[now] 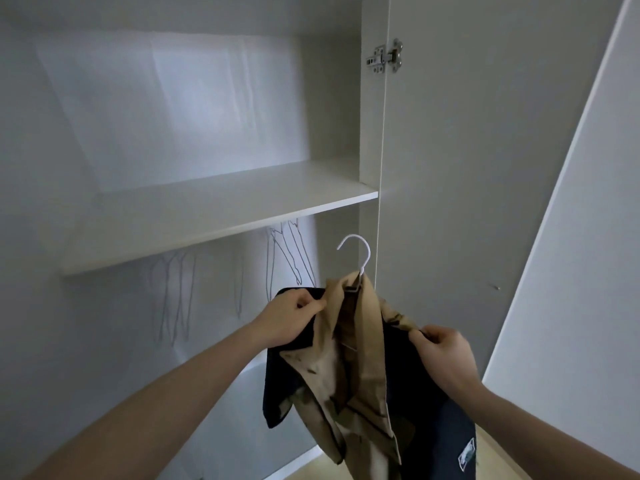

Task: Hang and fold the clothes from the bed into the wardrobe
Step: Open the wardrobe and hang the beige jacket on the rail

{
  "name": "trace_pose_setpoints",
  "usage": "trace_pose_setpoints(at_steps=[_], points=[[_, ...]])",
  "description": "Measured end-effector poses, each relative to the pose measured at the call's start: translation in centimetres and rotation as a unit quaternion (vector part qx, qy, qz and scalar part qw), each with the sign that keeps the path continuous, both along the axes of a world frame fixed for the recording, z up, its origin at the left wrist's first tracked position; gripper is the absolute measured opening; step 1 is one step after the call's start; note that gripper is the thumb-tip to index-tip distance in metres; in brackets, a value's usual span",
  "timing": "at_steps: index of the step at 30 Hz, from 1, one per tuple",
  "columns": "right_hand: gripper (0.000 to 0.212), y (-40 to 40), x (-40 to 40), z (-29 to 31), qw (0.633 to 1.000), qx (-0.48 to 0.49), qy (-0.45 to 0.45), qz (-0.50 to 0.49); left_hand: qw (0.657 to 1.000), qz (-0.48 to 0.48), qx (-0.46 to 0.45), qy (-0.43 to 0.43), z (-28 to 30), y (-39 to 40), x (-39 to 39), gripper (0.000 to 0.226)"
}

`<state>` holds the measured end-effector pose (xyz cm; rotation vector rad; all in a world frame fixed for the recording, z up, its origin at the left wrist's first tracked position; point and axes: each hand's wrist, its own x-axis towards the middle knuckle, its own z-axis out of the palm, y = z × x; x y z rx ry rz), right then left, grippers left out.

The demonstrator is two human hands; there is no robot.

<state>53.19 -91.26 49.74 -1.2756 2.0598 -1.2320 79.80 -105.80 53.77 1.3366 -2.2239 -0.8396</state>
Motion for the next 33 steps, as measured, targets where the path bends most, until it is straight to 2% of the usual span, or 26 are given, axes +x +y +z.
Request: trace_pose_setpoints(at_steps=[1, 4, 5, 10, 14, 21, 23, 27, 30, 33], points=[[0.027, 0.0, -0.1, 0.0, 1.0, -0.001, -0.01, -0.006, 1.0, -0.006, -0.005, -0.01, -0.3, 0.0, -0.2, 0.04], [0.026, -0.3, -0.3, 0.2, 0.999, -0.01, -0.046, -0.027, 0.994, -0.048, -0.053, -0.086, -0.8, -0.2, -1.0, 0.015], [0.027, -0.5, -0.3, 0.4, 0.997, -0.01, -0.062, -0.034, 0.991, -0.057, -0.074, -0.099, -0.9, -0.2, -1.6, 0.016], [0.033, -2.8, 0.4, 0.6, 0.989, 0.012, -0.138, -0.052, 0.983, -0.092, -0.157, -0.032, -0.7, 1.4, -7.1, 0.021], [0.028, -5.0, 1.3, 0.0, 0.986, 0.026, -0.151, -0.062, 0.984, -0.103, -0.142, -0.016, -0.6, 1.7, -10.2, 0.024], [0.021, -7.1, 1.0, -1.6, 0.973, 0.01, -0.206, -0.106, 0.982, -0.101, -0.081, -0.137, 0.3, -2.6, -8.3, 0.031], [0.022, -7.5, 0.5, -2.3, 0.972, 0.01, -0.206, -0.115, 0.979, -0.092, -0.094, -0.158, 1.4, -4.1, -6.9, 0.031], [0.02, -7.9, 0.0, -3.6, 0.971, -0.004, -0.203, -0.124, 0.968, -0.024, -0.187, -0.166, 5.0, -7.4, -3.7, 0.01], [0.024, -7.4, -0.2, -4.2, 0.971, -0.024, -0.204, -0.119, 0.957, 0.027, -0.224, -0.183, 7.5, -9.7, -1.9, 0.012], [0.022, -7.1, -0.7, -4.3, 0.978, -0.027, -0.177, -0.108, 0.955, 0.043, -0.214, -0.2, 7.8, -11.6, -1.4, 0.015]])
